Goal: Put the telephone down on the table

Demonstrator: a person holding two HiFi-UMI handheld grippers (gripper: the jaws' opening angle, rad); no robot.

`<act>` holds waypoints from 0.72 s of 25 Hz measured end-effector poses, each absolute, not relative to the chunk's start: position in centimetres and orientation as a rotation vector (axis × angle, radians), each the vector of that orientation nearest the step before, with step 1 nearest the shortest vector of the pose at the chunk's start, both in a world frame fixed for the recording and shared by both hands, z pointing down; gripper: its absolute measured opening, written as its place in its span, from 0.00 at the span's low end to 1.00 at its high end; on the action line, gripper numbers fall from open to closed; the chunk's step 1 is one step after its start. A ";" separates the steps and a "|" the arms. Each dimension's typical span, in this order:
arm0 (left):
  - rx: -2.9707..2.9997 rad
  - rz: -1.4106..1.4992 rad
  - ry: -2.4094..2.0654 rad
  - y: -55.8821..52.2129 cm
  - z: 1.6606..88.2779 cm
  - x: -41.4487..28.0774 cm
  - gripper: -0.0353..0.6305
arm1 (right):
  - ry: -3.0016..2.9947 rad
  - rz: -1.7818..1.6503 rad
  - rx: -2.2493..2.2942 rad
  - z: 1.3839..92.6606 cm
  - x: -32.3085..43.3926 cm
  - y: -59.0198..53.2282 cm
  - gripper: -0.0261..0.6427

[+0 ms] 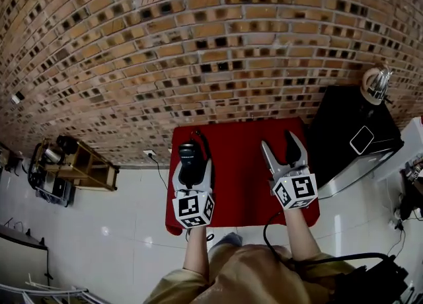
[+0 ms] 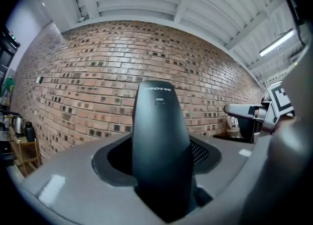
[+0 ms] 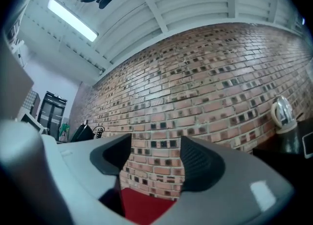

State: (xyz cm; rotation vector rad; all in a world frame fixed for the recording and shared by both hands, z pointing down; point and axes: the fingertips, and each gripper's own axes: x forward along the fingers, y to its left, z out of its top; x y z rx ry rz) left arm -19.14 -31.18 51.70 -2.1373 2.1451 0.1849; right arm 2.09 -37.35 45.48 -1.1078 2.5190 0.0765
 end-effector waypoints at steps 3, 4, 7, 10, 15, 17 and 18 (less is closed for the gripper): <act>-2.230 0.126 2.132 -35.4 53.5 -20.5 0.48 | 2.492 0.062 -1.140 45.4 0.6 -39.9 0.49; -2.268 0.103 2.136 -37.0 54.7 -21.1 0.48 | 2.491 0.061 -1.153 45.7 -0.1 -40.6 0.49; -2.384 0.023 2.162 -41.7 59.2 -23.0 0.48 | 2.494 0.057 -1.188 46.5 -2.4 -42.8 0.49; -2.500 -0.094 2.237 -46.6 65.6 -25.1 0.48 | 2.517 0.053 -1.216 47.6 -4.2 -44.6 0.49; -2.680 -0.354 2.317 -55.1 79.1 -27.2 0.48 | 2.578 0.039 -1.294 52.1 -5.3 -46.2 0.49; -2.739 -0.479 2.350 -57.7 84.6 -27.2 0.48 | 2.589 0.018 -1.324 54.0 -5.0 -47.3 0.49; -2.760 -0.536 2.351 -58.8 87.0 -27.1 0.48 | 2.592 0.005 -1.337 54.9 -5.0 -47.9 0.49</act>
